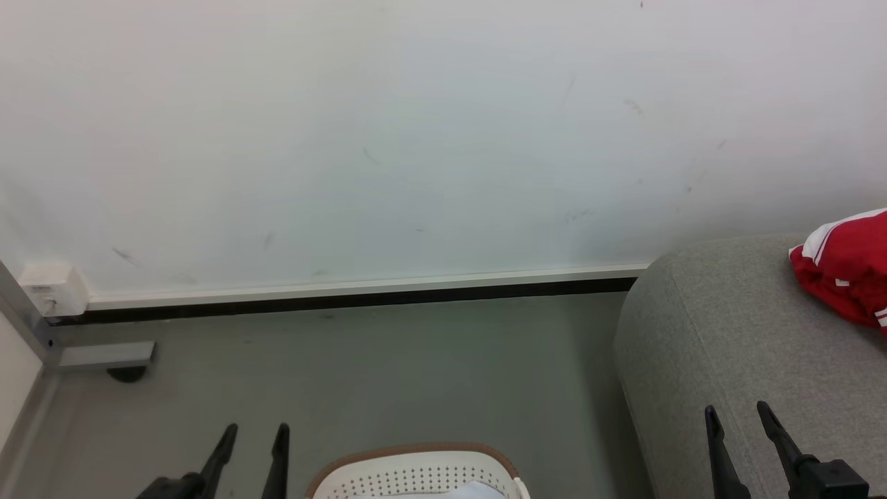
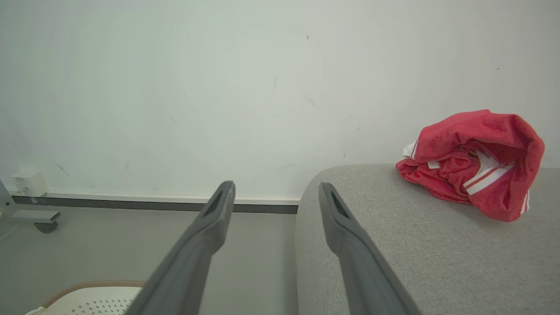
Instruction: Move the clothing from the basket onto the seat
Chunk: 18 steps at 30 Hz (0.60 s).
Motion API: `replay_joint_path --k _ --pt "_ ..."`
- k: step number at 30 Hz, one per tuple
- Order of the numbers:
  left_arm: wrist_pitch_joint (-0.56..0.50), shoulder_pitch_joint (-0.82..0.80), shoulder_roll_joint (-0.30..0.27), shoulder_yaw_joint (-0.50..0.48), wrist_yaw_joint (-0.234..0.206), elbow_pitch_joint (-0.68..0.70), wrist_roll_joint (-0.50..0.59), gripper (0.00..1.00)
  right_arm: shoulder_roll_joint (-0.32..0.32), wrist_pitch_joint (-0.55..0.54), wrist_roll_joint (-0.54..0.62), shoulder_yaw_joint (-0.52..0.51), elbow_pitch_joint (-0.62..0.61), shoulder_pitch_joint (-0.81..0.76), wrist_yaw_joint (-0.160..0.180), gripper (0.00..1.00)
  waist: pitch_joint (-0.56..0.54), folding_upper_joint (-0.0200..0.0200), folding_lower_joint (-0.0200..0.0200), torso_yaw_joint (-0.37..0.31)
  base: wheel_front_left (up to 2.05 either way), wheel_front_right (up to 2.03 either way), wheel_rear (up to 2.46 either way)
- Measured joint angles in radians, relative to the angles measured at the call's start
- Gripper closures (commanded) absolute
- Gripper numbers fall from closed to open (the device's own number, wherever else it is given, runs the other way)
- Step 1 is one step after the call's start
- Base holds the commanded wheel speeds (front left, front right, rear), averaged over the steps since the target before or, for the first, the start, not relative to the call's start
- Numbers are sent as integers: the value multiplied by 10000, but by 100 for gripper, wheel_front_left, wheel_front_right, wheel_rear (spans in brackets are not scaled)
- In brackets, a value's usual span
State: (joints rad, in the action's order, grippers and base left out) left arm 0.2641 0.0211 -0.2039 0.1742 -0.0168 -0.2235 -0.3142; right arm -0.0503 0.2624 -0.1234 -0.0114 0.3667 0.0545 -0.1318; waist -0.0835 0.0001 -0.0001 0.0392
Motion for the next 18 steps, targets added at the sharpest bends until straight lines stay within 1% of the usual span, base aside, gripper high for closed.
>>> replay_joint_path --k 2,3,7,9,18 --pt "0 -3 77 -65 171 -77 33 0 0 0 0 35 -8 8 0 0 -2 0 0 -2 0 0 0" --pt "-2 6 111 -61 173 -136 33 100 4 0 0 40 15 4 -2 100 -3 0 1 0 0 0 0" --pt "-4 194 270 23 165 -477 27 100 58 -65 0 44 357 -209 -2 100 -2 0 1 -3 0 0 0" --pt "-105 252 341 -4 173 -589 -173 100 100 -199 -165 12 476 -255 -2 100 9 0 1 -9 0 0 0" --pt "-556 186 460 -360 339 -583 -1664 100 107 -629 -1981 -128 314 -238 -2 100 73 0 1 -37 0 0 0"
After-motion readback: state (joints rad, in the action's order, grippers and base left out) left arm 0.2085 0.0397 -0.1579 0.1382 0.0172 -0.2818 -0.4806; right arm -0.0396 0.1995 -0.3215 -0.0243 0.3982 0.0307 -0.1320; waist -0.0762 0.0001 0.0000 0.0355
